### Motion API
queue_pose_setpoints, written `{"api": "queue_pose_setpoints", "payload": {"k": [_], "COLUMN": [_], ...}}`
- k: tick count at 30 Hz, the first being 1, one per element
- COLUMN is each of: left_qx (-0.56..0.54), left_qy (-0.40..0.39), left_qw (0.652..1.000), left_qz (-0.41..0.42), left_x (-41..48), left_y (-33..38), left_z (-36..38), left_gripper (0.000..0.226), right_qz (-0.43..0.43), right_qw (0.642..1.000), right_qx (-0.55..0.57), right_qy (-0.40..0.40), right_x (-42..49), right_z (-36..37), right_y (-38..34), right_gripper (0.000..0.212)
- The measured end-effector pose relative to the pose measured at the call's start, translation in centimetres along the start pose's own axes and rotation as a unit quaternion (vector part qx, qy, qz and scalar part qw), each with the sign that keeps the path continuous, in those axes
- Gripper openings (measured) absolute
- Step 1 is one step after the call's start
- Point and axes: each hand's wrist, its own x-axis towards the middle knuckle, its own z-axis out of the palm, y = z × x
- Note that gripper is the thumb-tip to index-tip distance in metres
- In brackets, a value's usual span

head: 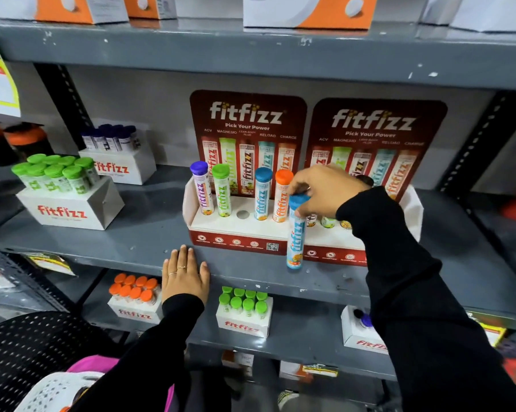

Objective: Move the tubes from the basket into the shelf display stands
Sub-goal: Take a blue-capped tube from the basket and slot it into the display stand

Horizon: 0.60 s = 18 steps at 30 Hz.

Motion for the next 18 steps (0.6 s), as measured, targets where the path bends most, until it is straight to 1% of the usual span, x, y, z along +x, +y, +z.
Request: {"api": "queue_pose_setpoints", "payload": {"k": [3, 7, 9, 12, 16, 18], "left_qx": [0.0, -0.001, -0.002, -0.004, -0.004, -0.001], "left_qy": [-0.004, -0.008, -0.005, -0.002, -0.003, -0.005], "left_qw": [1.0, 1.0, 1.0, 1.0, 1.0, 1.0], "left_qz": [-0.004, -0.006, -0.007, -0.007, -0.01, -0.01], "left_x": [0.0, 0.0, 0.0, -0.1, -0.1, -0.1], "left_y": [0.1, 0.1, 0.1, 0.1, 0.1, 0.2], "left_z": [-0.1, 0.0, 0.0, 0.0, 0.0, -0.1], "left_gripper": [0.069, 0.063, 0.067, 0.069, 0.069, 0.069], "right_qz": [0.035, 0.085, 0.113, 0.155, 0.228, 0.246], "right_qw": [0.999, 0.992, 0.986, 0.977, 0.952, 0.941], "right_qx": [0.0, 0.049, 0.061, 0.048, 0.025, 0.009], "right_qy": [0.028, 0.082, 0.107, 0.14, 0.203, 0.23], "right_x": [-0.4, -0.8, -1.0, -1.0, -0.7, -0.7], "right_z": [-0.7, -1.3, -1.5, -1.5, -0.7, -0.3], "right_y": [1.8, 4.8, 6.3, 8.6, 10.2, 10.2], "right_gripper": [0.036, 0.04, 0.037, 0.033, 0.04, 0.042]}}
